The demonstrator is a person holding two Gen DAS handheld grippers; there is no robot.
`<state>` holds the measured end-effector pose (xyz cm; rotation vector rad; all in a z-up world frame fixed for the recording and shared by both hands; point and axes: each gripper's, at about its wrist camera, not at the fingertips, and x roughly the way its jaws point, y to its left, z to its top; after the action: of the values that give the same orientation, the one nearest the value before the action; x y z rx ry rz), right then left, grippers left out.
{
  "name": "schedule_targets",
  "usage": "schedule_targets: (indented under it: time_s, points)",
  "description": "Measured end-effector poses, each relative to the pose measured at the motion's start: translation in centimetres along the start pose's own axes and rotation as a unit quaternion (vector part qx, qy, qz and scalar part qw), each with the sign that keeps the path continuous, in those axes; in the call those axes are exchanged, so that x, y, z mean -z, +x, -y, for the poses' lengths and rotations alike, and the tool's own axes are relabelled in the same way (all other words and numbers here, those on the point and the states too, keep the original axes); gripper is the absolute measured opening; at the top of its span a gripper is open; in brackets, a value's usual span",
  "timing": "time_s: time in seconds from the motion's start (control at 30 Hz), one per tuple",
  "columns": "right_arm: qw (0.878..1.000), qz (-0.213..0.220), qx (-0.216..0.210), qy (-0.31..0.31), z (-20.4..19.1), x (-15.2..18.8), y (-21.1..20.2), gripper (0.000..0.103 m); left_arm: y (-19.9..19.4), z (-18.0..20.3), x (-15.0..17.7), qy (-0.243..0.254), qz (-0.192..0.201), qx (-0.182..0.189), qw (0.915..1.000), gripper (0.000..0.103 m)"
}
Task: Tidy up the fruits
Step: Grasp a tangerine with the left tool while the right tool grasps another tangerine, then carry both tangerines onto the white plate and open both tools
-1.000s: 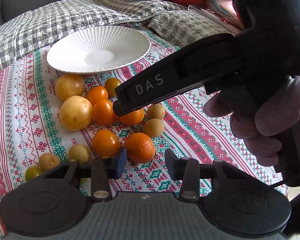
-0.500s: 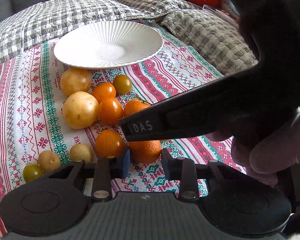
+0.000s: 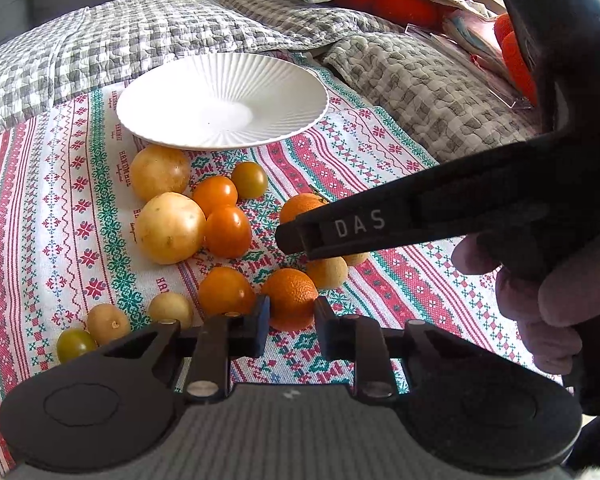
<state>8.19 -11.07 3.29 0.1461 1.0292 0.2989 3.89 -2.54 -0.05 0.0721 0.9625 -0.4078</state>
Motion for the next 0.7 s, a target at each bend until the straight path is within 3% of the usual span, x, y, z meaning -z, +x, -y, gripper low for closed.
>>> schedule_targets:
  time_s: [0.17,0.37,0.7]
  points:
    - [1.0,-0.001,-0.004,0.018,0.8,0.1,-0.6,0.034,0.1,0.5,0.3,0.016,0.004,-0.002,0.9999,0.011]
    - [0.999,-0.001,-0.005,0.034,1.4,0.1,-1.0,0.034,1.4,1.4,0.2,0.019,0.007,-0.024,0.9995,0.02]
    - [0.999,-0.004,-0.002,0.032,1.5,0.3,-1.1,0.034,3.1,1.4,-0.1,-0.001,0.009,-0.052,0.9986,0.02]
